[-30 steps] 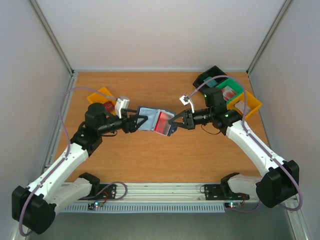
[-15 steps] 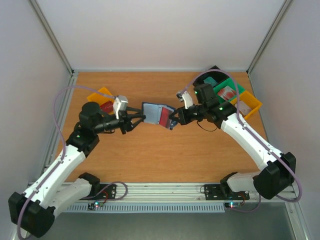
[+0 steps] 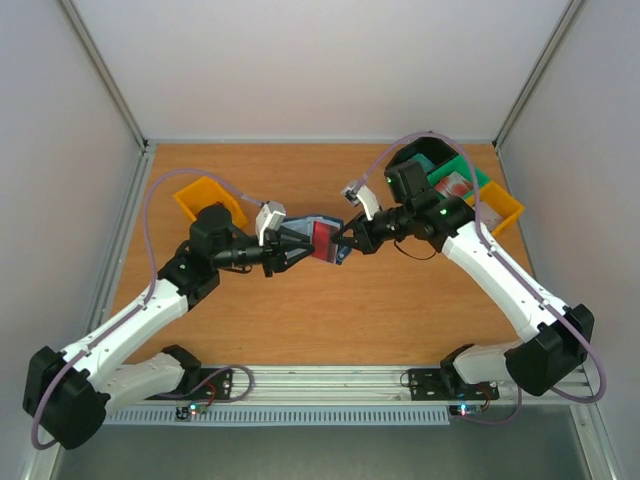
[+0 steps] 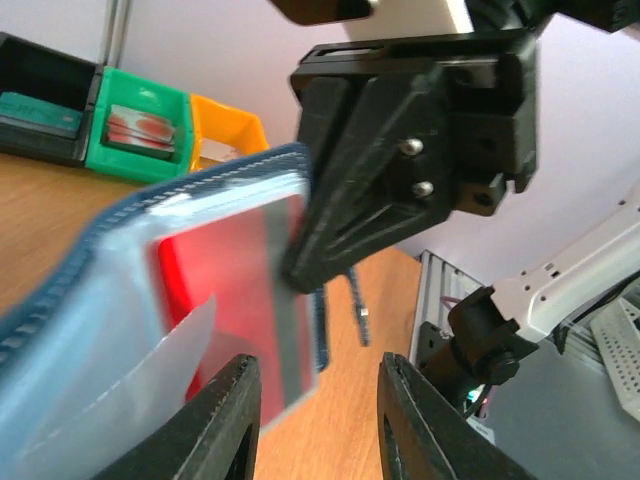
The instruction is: Take the credit cards out of the card holder
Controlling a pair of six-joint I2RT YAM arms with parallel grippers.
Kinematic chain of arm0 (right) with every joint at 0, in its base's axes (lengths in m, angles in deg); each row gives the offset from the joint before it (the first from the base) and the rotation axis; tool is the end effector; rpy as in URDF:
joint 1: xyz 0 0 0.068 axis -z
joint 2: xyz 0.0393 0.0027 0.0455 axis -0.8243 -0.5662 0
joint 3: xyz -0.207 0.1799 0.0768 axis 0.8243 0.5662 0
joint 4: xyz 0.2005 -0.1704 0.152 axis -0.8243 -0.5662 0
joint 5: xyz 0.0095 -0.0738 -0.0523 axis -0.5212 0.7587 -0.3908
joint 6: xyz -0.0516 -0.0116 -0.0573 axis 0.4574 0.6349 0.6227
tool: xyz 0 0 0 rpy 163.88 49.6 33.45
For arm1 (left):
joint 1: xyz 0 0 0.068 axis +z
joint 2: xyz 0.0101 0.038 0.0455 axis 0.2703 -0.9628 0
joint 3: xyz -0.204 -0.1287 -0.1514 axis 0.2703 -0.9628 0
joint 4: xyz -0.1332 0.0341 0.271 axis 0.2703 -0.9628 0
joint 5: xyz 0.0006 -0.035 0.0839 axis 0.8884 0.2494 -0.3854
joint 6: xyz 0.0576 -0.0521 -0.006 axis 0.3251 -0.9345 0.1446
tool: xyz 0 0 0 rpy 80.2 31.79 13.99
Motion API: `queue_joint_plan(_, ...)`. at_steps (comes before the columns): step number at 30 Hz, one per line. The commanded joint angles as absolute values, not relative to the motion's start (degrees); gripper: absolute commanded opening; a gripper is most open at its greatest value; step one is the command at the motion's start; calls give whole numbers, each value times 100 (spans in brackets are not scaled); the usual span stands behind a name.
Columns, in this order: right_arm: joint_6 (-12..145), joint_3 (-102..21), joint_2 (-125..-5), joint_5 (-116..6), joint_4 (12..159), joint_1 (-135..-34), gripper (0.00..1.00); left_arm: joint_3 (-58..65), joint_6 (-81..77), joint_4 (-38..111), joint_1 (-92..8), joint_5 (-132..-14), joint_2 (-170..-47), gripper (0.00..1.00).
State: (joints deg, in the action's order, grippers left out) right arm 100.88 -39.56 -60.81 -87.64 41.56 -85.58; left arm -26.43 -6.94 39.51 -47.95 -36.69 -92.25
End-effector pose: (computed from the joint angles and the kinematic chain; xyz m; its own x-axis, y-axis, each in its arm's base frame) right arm 0.2685 0.2051 0.3415 -0.2041 -0.5263 -0.8255 -0.9703 0.2206 0.0992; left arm 0.2219 -0.1950 0.2999 -0.4342 0.0383 -0.9000 0.8736 0.2615 -0.4104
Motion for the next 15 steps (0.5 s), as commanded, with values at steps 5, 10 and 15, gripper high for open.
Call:
queue_joint_plan(5, 10985, -4047, -5751, -9864, 3953, -8575, 1, -2644, -70, 3571, -4798, -3607, -9045, 33)
queue_joint_plan(10, 10956, -3946, -5650, -10126, 4334, -8581, 1, -2706, -162, 3870, -4822, -3441, -9119, 35)
queue_joint_plan(15, 11068, -3864, -5611, -10303, 4602, -8646, 1, -2790, -364, 4456, -4866, -3209, -9194, 38)
